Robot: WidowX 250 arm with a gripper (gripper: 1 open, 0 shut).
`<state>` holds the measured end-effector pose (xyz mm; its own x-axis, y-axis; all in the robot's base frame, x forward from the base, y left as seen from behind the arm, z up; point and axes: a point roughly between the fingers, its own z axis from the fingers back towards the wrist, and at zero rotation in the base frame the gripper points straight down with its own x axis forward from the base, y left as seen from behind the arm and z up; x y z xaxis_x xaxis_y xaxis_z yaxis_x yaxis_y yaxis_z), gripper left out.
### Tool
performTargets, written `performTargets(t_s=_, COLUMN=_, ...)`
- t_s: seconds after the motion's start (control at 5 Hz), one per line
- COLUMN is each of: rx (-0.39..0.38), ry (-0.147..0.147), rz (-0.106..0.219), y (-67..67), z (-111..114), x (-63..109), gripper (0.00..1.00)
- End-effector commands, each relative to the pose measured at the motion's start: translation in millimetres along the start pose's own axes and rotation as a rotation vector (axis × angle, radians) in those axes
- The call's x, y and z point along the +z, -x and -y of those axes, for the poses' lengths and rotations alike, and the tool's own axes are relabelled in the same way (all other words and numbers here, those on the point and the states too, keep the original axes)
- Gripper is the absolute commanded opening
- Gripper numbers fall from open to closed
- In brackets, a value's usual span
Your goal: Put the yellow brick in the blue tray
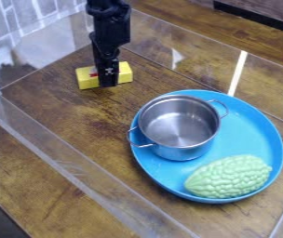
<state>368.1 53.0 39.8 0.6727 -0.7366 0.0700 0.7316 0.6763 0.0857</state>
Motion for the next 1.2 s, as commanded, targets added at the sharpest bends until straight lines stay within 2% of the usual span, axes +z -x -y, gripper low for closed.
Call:
performTargets(t_s=0.0, rx=0.027, ry=-0.044, rz=0.034, y=3.1, z=-17, x=11.2, gripper=1.00)
performTargets(t_s=0.4, rx=0.012, ry=-0.029, rz=0.025, y=3.5, z=-22, x=-5.9, gripper=1.00)
performTargets(t_s=0.6, rx=0.010, ry=-0.024, rz=0.023, y=3.4, z=-23, x=-8.5, gripper=0.00)
performTargets(t_s=1.0, rx=0.005, ry=-0.040, rz=0.023, y=1.5, z=-26, x=4.9, gripper=0.00)
